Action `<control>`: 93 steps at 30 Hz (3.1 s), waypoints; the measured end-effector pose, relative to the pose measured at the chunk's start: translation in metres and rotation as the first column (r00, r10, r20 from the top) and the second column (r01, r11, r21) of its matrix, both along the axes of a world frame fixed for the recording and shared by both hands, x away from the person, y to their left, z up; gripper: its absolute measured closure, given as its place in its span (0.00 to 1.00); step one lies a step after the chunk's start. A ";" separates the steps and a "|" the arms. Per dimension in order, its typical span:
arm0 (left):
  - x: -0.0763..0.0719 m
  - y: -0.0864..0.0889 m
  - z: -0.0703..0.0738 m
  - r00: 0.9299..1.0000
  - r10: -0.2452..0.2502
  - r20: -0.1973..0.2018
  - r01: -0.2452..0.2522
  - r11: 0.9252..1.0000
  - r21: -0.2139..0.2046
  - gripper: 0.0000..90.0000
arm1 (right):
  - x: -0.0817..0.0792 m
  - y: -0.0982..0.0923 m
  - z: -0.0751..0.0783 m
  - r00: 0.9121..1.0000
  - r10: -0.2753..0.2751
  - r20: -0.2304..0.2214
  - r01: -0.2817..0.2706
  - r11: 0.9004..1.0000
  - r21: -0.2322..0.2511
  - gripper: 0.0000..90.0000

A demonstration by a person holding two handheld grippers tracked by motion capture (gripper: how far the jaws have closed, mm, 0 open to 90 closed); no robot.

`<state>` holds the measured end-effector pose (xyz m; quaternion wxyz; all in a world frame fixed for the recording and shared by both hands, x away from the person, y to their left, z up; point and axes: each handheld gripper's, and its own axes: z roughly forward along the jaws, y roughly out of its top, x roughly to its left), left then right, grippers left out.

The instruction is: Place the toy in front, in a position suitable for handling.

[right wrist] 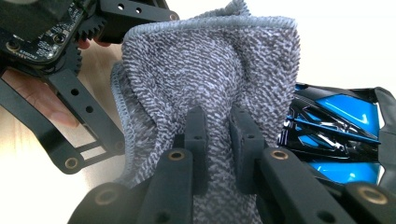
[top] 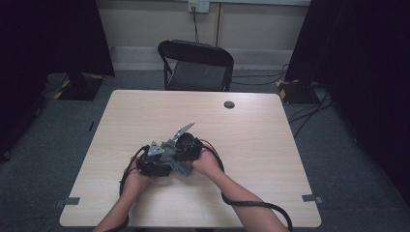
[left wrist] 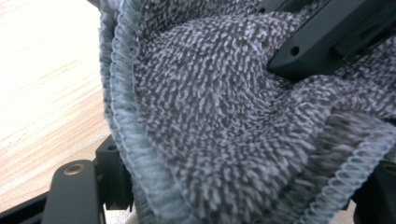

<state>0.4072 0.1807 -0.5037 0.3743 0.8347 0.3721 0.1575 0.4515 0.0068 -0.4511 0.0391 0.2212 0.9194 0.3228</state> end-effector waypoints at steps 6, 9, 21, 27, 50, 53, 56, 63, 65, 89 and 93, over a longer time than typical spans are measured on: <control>0.000 0.000 0.000 1.000 0.000 0.000 0.000 1.000 0.000 0.28 | 0.000 0.000 0.000 1.000 -0.003 -0.010 0.003 1.000 0.004 0.88; 0.000 0.000 0.000 1.000 0.000 0.000 0.000 1.000 0.000 0.28 | 0.000 0.000 0.000 1.000 -0.003 -0.009 0.003 1.000 0.002 0.88; 0.000 0.000 0.000 1.000 0.000 0.001 0.000 1.000 0.000 0.28 | 0.007 -0.003 0.005 1.000 -0.019 0.007 0.019 1.000 -0.016 0.88; 0.000 0.000 0.000 1.000 -0.001 0.001 0.001 1.000 0.000 0.28 | 0.012 -0.006 0.006 0.999 -0.038 0.017 0.038 0.999 -0.018 0.88; 0.000 0.000 0.000 1.000 0.001 0.002 -0.001 1.000 0.000 0.28 | 0.041 -0.026 0.005 0.989 -0.151 0.010 0.151 0.988 -0.023 0.88; 0.000 0.000 0.000 1.000 0.000 0.002 0.000 1.000 0.000 0.28 | 0.043 -0.028 0.004 0.988 -0.155 0.010 0.155 0.988 -0.020 0.88; 0.000 0.000 0.000 1.000 0.000 0.002 0.000 1.000 0.000 0.28 | 0.045 -0.031 0.005 0.986 -0.167 0.007 0.167 0.986 -0.018 0.88; 0.000 0.000 0.000 1.000 0.001 0.002 -0.001 1.000 0.000 0.28 | 0.048 -0.034 0.005 0.982 -0.188 0.008 0.188 0.982 -0.008 0.88; 0.000 0.000 0.000 1.000 0.000 0.002 0.000 1.000 0.000 0.28 | 0.049 -0.036 0.006 0.981 -0.193 0.007 0.193 0.981 -0.004 0.88; 0.000 0.000 0.000 1.000 0.002 0.000 -0.002 1.000 -0.002 0.28 | 0.058 -0.050 0.005 0.966 -0.257 0.009 0.257 0.966 0.001 0.88; 0.000 0.000 0.000 1.000 0.003 -0.001 -0.003 1.000 -0.003 0.28 | 0.060 -0.053 0.004 0.964 -0.267 0.023 0.267 0.964 -0.013 0.88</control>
